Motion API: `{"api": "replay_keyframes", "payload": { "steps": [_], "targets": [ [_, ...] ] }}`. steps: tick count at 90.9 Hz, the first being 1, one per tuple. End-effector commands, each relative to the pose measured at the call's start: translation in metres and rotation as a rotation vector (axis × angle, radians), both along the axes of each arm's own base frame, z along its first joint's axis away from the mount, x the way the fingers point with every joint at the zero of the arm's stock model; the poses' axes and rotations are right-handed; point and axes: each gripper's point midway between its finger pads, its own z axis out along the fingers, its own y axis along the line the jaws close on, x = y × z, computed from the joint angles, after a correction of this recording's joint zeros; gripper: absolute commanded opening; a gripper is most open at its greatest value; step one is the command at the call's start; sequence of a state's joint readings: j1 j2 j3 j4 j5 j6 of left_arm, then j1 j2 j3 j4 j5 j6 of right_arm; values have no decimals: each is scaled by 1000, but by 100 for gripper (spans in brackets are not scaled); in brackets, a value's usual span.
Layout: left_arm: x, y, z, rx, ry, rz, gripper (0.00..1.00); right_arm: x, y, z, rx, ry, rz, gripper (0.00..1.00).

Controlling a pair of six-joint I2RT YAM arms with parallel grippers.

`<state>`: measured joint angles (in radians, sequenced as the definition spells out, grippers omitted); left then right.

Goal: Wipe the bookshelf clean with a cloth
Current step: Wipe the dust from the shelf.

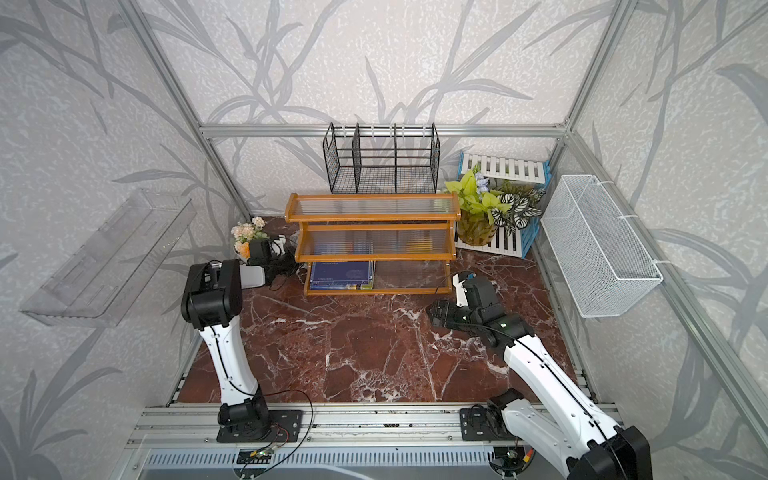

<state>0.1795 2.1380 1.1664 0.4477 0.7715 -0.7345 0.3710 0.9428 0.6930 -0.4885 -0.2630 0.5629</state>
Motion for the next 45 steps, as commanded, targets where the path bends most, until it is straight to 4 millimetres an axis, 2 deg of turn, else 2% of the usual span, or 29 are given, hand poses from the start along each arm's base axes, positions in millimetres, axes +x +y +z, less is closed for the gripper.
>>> {"api": "replay_keyframes", "payload": {
  "steps": [1, 10, 21, 35, 45],
  "targets": [
    [-10, -30, 58, -27, -117, -97, 5, 5, 4, 17, 40, -38, 3, 90],
    [-21, -30, 84, -21, -162, -94, 5, 2, 3, 21, 45, -54, 3, 90],
    [-34, -29, 106, -14, -198, -89, 5, -1, 2, 24, 50, -62, -1, 91],
    [-50, -18, 128, -4, -232, -60, 6, -4, 2, 29, 61, -78, 3, 91],
    [-58, -5, 136, 31, -237, -29, 6, -5, 1, 31, 66, -82, 2, 91]
  ]
}}
